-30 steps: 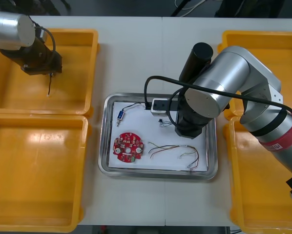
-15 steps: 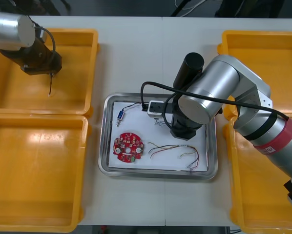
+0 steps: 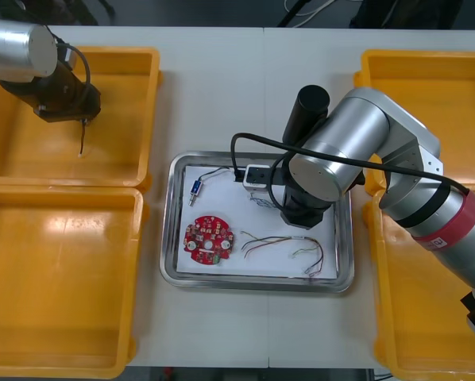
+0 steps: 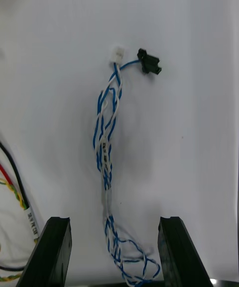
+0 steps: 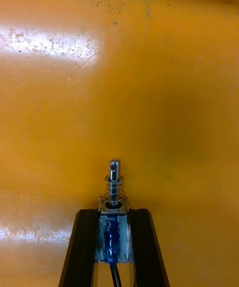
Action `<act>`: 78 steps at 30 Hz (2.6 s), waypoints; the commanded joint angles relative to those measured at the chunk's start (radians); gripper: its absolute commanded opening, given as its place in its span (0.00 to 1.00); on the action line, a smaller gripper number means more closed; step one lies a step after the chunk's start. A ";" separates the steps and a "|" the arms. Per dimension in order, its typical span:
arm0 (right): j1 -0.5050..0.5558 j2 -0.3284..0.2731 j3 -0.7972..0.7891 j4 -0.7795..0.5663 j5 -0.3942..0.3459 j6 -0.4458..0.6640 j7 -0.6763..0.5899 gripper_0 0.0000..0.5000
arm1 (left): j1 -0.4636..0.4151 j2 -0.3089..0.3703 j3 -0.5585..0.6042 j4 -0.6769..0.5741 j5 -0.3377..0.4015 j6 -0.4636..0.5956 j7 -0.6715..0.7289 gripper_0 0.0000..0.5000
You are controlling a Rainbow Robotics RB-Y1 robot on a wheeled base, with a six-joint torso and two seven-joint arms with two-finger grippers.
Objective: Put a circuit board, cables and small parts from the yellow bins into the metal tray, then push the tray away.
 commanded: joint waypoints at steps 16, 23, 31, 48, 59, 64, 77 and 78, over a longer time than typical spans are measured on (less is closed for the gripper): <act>-0.060 0.010 -0.201 -0.315 -0.049 0.226 -0.097 1.00 | -0.002 0.127 0.150 -0.290 0.018 0.333 0.061 0.00; -0.028 -0.041 -0.272 -0.418 -0.096 0.226 -0.152 1.00 | -0.002 0.130 0.149 -0.432 0.005 0.420 0.187 0.00; 0.061 -0.165 -0.391 -0.572 -0.202 0.226 -0.386 1.00 | -0.002 0.089 0.149 -0.683 0.011 0.571 0.365 0.00; 0.204 -0.296 -0.650 -0.622 -0.339 0.226 -0.717 1.00 | 0.000 -0.187 0.046 -0.919 -0.159 0.669 0.626 0.00; 0.342 -0.342 -0.805 -0.630 -0.396 0.226 -0.916 1.00 | 0.001 -0.256 -0.148 -0.932 -0.185 0.595 0.735 0.00; 0.405 -0.346 -0.884 -0.631 -0.439 0.226 -0.999 1.00 | 0.001 -0.265 -0.237 -0.930 -0.194 0.540 0.787 0.00; 0.535 -0.378 -0.925 -0.634 -0.365 0.226 -1.039 1.00 | 0.089 -0.279 -0.344 -0.930 -0.271 0.424 0.802 0.00; 0.540 -0.378 -0.925 -0.633 -0.360 0.226 -1.039 1.00 | 0.092 -0.279 -0.345 -0.930 -0.274 0.420 0.804 0.00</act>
